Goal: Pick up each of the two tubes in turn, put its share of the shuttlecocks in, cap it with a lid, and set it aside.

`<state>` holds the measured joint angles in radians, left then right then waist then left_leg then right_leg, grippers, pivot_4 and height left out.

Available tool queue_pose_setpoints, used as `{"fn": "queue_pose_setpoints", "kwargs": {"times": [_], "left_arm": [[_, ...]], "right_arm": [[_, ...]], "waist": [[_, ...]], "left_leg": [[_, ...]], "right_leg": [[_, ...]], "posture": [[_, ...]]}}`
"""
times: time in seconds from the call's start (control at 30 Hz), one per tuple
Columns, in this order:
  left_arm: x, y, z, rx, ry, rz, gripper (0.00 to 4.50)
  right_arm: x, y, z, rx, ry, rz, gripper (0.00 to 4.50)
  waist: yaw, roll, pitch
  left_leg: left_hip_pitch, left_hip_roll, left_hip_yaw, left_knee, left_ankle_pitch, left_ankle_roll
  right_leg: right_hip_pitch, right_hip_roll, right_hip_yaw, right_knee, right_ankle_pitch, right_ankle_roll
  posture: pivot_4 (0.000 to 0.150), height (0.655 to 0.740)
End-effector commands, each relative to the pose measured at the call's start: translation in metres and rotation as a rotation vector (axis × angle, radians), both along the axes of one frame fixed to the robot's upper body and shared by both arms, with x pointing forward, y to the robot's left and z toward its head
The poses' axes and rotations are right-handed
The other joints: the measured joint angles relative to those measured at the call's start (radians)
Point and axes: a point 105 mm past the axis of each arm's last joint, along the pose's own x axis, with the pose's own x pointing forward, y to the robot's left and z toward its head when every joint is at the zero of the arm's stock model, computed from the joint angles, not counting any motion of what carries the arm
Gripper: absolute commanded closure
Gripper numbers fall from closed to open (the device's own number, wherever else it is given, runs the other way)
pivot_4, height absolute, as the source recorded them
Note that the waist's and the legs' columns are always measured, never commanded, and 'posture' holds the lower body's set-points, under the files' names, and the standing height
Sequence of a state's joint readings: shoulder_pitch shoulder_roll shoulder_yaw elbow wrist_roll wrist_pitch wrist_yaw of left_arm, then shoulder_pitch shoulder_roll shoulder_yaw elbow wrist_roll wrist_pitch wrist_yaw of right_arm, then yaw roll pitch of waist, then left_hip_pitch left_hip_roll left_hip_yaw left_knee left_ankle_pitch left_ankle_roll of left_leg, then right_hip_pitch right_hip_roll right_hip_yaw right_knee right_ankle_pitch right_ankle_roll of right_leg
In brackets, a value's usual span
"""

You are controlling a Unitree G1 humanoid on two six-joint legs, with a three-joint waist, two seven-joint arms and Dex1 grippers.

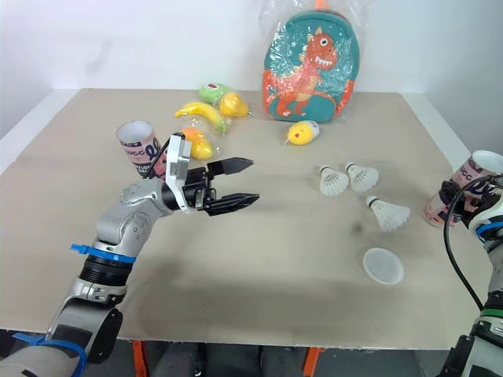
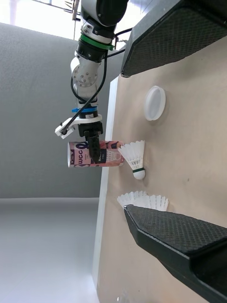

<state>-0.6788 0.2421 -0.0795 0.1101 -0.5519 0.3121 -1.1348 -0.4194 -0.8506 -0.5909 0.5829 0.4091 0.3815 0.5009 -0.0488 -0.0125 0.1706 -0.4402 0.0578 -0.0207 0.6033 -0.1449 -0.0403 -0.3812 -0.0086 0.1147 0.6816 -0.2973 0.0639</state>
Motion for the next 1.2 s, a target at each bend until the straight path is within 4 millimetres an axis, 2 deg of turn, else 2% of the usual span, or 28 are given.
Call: {"fn": "queue_pose_setpoints", "kwargs": {"times": [0.03,0.2,0.47,0.7,0.97,1.03,1.13,1.17,1.2], "left_arm": [[-0.003,-0.001,0.012,-0.03,-0.036,-0.006,0.0],[0.0,0.0,0.012,-0.032,-0.033,0.014,0.0],[0.002,0.001,0.009,-0.047,-0.021,0.007,0.0],[0.004,0.002,0.007,-0.05,-0.018,-0.001,0.0],[0.002,0.004,0.004,-0.051,-0.01,-0.005,0.0],[0.001,0.005,0.003,-0.048,-0.009,-0.006,0.0],[-0.005,0.016,-0.003,-0.013,0.013,-0.011,0.0],[-0.007,0.019,-0.006,0.008,0.016,-0.012,0.0],[-0.01,0.026,-0.021,0.08,0.022,-0.001,0.0]], "right_arm": [[-0.001,0.003,0.012,-0.04,-0.025,0.012,0.09],[-0.004,0.007,0.009,-0.027,0.023,0.04,0.09],[-0.019,0.001,-0.004,-0.131,0.181,0.061,0.09],[-0.028,-0.002,-0.014,-0.146,0.253,0.077,0.09],[-0.035,-0.009,-0.015,-0.156,0.299,0.092,0.09],[-0.038,-0.008,-0.016,-0.162,0.317,0.118,0.09],[-0.054,0.005,-0.012,-0.153,0.349,0.245,0.09],[-0.058,0.011,-0.01,-0.148,0.356,0.29,0.09],[-0.067,0.021,-0.007,-0.18,0.37,0.368,0.09]], "waist": [[0.0,0.0,0.0],[0.0,0.0,0.0],[0.0,0.0,0.0],[0.0,0.0,0.0],[0.0,0.0,0.0],[0.0,0.0,0.0],[0.001,0.0,0.0],[0.001,0.001,0.0],[0.001,0.002,0.0]], "left_leg": [[0.0,0.0,0.0,0.0,0.0,0.0],[0.0,0.0,0.0,0.0,0.0,0.0],[0.0,0.0,0.0,0.0,0.0,0.0],[0.001,0.0,0.0,0.0,0.0,0.0],[0.001,-0.001,0.0,0.0,0.0,0.0],[0.001,-0.001,0.0,0.0,0.0,0.0],[0.001,-0.001,0.0,0.0,0.0,0.0],[0.0,-0.001,0.0,-0.001,0.0,0.0],[0.001,-0.001,0.0,-0.001,0.0,0.0]], "right_leg": [[0.0,0.0,0.0,0.0,0.0,0.0],[0.0,0.0,0.0,0.0,0.0,0.0],[0.001,0.0,0.0,0.0,-0.003,0.005],[0.001,0.0,0.0,0.0,-0.003,0.006],[0.001,0.0,0.0,0.0,-0.003,0.006],[0.001,0.0,0.0,0.0,-0.003,0.006],[0.001,0.0,0.0,0.0,-0.004,0.006],[0.001,0.0,0.0,0.0,-0.004,0.006],[0.001,0.0,0.0,0.0,-0.004,0.006]], "posture": [[0.15,0.74],[0.15,0.74],[0.15,0.74],[0.15,0.74],[0.15,0.74],[0.15,0.74],[0.15,0.74],[0.15,0.74],[0.15,0.74]]}}
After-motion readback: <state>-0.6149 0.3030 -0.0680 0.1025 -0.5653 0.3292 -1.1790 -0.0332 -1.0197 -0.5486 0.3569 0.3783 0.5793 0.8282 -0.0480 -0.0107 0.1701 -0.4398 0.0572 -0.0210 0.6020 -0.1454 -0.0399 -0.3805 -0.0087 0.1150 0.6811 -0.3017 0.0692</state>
